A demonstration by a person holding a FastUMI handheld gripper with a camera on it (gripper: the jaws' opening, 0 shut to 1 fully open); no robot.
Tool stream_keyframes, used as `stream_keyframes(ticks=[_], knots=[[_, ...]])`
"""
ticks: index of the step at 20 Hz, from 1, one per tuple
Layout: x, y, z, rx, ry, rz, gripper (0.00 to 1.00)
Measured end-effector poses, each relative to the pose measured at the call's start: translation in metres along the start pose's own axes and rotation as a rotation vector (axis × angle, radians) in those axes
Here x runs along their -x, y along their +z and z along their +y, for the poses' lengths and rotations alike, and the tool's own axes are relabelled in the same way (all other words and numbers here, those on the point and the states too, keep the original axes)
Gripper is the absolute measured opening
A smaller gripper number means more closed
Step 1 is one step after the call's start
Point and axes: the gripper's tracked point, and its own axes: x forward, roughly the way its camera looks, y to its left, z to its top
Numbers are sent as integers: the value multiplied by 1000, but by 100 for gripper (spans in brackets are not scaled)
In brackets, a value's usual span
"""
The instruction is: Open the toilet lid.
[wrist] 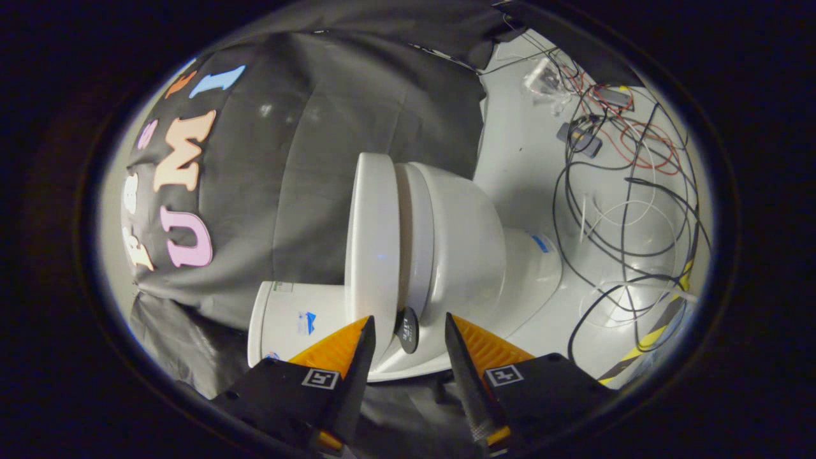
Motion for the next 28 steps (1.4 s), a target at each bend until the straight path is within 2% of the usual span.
stream_keyframes(ticks=[2, 4, 6, 8, 10, 12, 14, 17, 19, 20, 23, 28], knots=[[-5, -7, -7, -13, -19, 27, 69], [-22, -4, -1, -47, -1, 15, 45], [-19, -12, 4, 5, -2, 40, 20], [-22, -24, 7, 111, -19, 76, 20], [-28, -18, 2, 192, -73, 31, 23], [-25, -15, 6, 171, -86, 22, 26], [-24, -15, 5, 204, -109, 21, 24], [-26, -15, 8, 175, -129, 2, 23], [-61, -14, -2, 142, -108, -38, 21], [-45, -18, -12, 127, -108, -4, 0], [-45, -18, -27, 97, -112, -24, 1], [-29, -14, 18, 106, -170, -69, 1]])
